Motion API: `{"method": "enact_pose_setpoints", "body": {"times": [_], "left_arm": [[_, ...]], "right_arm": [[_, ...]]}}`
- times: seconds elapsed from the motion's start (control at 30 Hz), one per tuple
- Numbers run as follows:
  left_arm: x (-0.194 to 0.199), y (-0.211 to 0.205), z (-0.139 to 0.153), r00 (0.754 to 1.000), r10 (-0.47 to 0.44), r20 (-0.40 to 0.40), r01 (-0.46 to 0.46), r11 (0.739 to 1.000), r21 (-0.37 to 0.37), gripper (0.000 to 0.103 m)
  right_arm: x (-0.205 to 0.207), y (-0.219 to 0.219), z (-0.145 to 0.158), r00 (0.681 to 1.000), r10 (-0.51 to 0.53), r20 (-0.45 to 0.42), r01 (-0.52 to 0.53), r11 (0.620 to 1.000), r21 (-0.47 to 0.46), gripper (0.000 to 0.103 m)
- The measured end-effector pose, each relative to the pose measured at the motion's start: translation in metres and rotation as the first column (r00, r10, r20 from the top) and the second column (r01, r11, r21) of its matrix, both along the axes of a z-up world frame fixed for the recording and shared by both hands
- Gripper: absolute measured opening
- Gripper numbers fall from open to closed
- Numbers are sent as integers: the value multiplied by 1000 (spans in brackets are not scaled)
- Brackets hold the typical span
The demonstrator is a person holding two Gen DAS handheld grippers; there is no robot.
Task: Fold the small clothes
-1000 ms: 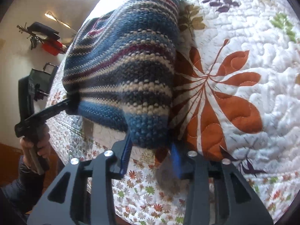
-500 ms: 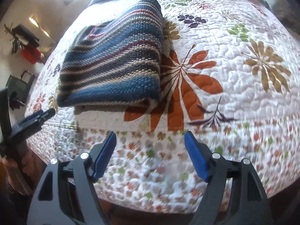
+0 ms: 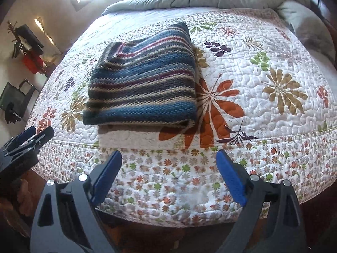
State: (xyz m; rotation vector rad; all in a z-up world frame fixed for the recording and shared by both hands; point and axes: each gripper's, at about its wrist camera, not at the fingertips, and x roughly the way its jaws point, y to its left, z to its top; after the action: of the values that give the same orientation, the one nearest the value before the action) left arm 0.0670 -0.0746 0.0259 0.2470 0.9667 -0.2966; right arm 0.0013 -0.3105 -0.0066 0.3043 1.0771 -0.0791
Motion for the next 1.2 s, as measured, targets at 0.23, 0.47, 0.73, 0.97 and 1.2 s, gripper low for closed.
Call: {"method": "enact_pose_setpoints", "body": {"times": [0.23, 0.47, 0.73, 0.97, 1.2], "left_arm": [[-4, -2, 11, 1000, -6, 22, 6, 1000, -7, 93], [-3, -3, 10, 1000, -2, 19, 2, 1000, -4, 93], [-1, -3, 8, 1000, -3, 16, 3, 1000, 6, 94], [4, -2, 1, 1000, 7, 14, -8, 1000, 29, 94], [5, -4, -3, 1000, -2, -1, 2, 999, 33, 94]], "right_arm": [[3, 8, 9, 1000, 1, 9, -1, 1000, -2, 90], [5, 11, 12, 1000, 12, 9, -12, 1000, -12, 90], [5, 14, 15, 1000, 21, 17, -21, 1000, -15, 91], [7, 15, 14, 1000, 13, 9, -13, 999, -43, 91], [7, 12, 11, 1000, 3, 8, -2, 998, -58, 91]]}}
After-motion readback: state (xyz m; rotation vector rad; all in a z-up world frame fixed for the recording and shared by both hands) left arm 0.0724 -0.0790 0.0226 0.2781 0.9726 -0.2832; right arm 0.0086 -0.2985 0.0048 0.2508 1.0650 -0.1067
